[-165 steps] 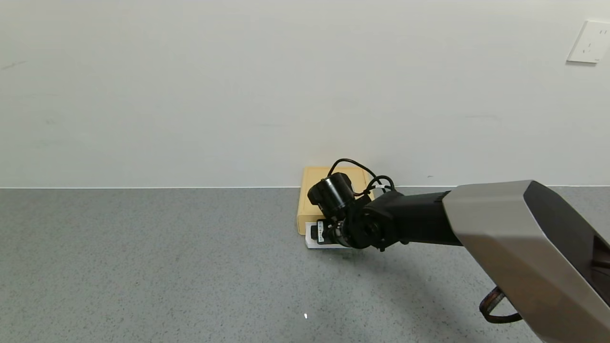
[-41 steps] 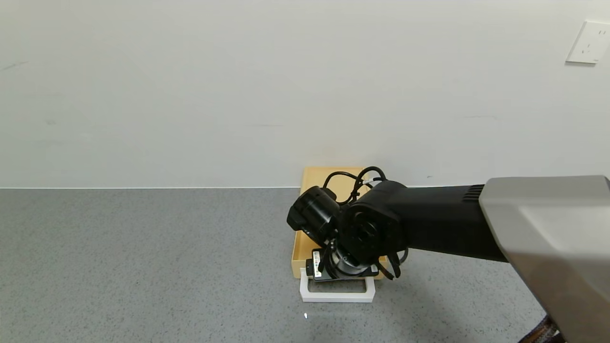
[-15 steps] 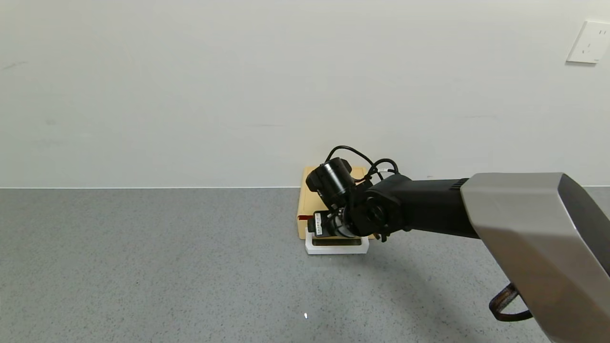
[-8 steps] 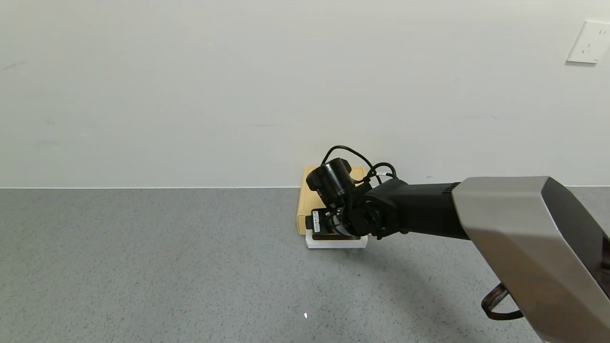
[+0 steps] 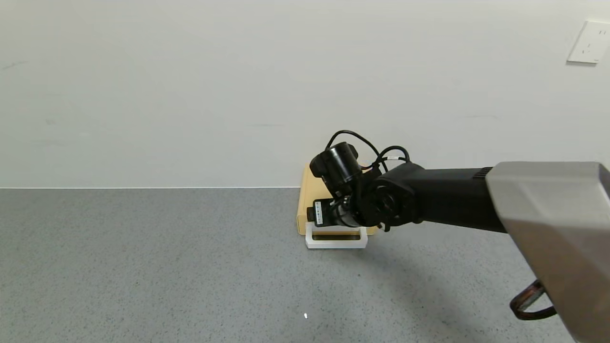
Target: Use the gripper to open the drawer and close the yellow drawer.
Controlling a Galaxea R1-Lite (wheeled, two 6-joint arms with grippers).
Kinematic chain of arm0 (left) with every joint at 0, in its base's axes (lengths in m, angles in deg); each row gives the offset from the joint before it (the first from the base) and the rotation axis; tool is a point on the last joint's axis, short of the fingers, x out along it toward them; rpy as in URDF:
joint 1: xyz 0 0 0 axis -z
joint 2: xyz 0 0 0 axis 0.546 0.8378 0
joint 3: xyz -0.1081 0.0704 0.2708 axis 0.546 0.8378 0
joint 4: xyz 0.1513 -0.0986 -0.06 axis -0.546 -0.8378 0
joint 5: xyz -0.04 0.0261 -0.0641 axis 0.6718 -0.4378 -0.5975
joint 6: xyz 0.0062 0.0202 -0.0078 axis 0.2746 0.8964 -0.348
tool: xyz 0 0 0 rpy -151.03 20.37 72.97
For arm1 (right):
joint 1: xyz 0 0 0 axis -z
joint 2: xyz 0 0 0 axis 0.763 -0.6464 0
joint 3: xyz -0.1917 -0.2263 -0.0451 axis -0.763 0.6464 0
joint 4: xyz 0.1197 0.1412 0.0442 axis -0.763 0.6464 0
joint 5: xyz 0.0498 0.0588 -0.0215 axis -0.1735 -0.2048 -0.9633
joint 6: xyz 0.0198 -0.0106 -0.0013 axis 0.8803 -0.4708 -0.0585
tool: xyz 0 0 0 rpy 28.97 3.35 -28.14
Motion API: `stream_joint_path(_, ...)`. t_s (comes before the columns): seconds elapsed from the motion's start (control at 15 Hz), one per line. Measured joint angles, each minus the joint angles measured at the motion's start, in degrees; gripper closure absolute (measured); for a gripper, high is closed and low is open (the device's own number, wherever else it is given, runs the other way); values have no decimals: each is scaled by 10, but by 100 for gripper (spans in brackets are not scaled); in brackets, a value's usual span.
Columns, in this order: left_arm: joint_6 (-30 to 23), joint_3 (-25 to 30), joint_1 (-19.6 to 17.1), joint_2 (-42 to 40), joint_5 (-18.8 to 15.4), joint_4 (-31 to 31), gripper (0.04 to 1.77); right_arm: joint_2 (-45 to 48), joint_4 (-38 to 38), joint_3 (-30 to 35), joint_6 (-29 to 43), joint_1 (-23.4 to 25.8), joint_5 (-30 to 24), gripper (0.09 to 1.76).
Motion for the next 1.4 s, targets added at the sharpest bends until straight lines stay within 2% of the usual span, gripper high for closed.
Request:
stream_joint_path(0.27,0,0,0,0,0,0,9,101,53,3,-12,-10,-29,14)
stream_joint_path(0.53,0,0,0,0,0,0,9,216,68,31,-69,3,-76,14)
stream_joint_path(0.87,0,0,0,0,0,0,9,351,32,174,-128,48,-148,14)
stream_joint_path(1.13,0,0,0,0,0,0,9,453,-55,322,-158,78,-160,14)
stream_joint_path(1.4,0,0,0,0,0,0,9,558,-72,422,-185,112,-160,14)
